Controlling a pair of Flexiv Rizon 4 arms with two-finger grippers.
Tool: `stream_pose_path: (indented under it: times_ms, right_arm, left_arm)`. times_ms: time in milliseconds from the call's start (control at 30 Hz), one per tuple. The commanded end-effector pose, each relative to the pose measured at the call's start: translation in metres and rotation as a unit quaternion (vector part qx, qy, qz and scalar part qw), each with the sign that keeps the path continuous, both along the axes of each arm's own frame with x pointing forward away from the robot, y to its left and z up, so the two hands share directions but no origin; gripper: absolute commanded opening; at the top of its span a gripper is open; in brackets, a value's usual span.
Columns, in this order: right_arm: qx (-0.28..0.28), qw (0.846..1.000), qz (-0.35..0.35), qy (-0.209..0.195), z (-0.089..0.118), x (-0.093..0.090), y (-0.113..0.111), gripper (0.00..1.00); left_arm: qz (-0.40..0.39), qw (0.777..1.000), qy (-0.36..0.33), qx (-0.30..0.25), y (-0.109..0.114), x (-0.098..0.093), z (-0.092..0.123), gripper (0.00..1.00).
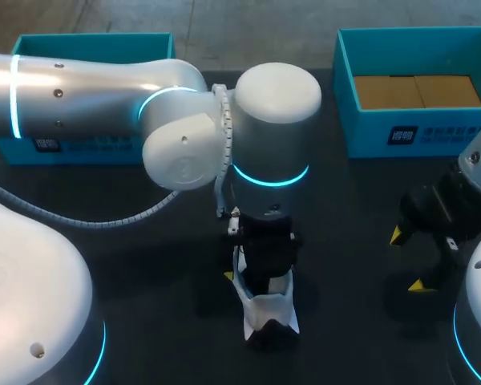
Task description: Take the shoe out of the shoebox, open the shoe tongue, remove and reinsert the insole, then place the shoe into the shoebox
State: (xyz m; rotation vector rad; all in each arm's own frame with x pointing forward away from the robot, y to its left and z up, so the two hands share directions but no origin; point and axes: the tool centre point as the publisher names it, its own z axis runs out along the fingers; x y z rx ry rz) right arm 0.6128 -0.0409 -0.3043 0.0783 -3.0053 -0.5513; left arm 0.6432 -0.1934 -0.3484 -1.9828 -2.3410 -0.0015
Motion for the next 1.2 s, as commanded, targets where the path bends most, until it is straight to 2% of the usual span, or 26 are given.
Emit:
stream_pose_path:
  times_ms: [33,333,533,833,900,967,1000,1033,1067,1200]
  right_arm:
    - [-0.001,1.0,-0.001,-0.001,-0.001,-0.001,0.001,1.0]
    - [-0.001,1.0,-0.001,-0.001,-0.001,-0.001,0.001,1.0]
    - [-0.001,1.0,-0.001,-0.001,-0.001,-0.001,0.001,1.0]
    - [-0.001,1.0,-0.001,-0.001,-0.001,-0.001,0.001,1.0]
    - [-0.001,1.0,-0.001,-0.001,-0.001,-0.001,0.001,1.0]
    - [-0.001,1.0,-0.001,-0.001,-0.001,-0.001,0.001,1.0]
    - [-0.001,1.0,-0.001,-0.001,-0.001,-0.001,0.001,1.0]
    - [-0.001,1.0,-0.001,-0.001,-0.001,-0.001,0.001,1.0]
    - [-0.001,1.0,-0.001,-0.001,-0.001,-0.001,0.001,1.0]
    - [-0.001,1.0,-0.001,-0.001,-0.001,-0.001,0.001,1.0]
  left_arm:
    - [0.006,1.0,0.005,-0.01,0.012,0.008,0.006,1.0]
    - [-0.01,0.998,0.019,-0.051,0.005,0.017,0.025,1.0]
    - [-0.036,0.997,0.026,-0.06,-0.002,0.018,0.033,1.0]
    - [-0.049,0.995,0.03,-0.083,0.01,0.023,0.051,1.0]
    - [-0.053,0.994,0.03,-0.086,0.013,0.023,0.055,0.92]
    - [-0.056,0.994,0.027,-0.085,0.015,0.024,0.056,0.71]
    - [-0.057,0.995,0.025,-0.083,0.015,0.025,0.057,0.53]
    - [-0.058,0.995,0.024,-0.082,0.015,0.026,0.056,0.44]
    - [-0.057,0.995,0.023,-0.082,0.015,0.027,0.056,0.39]
    - [-0.06,0.995,0.015,-0.075,0.013,0.029,0.055,0.36]
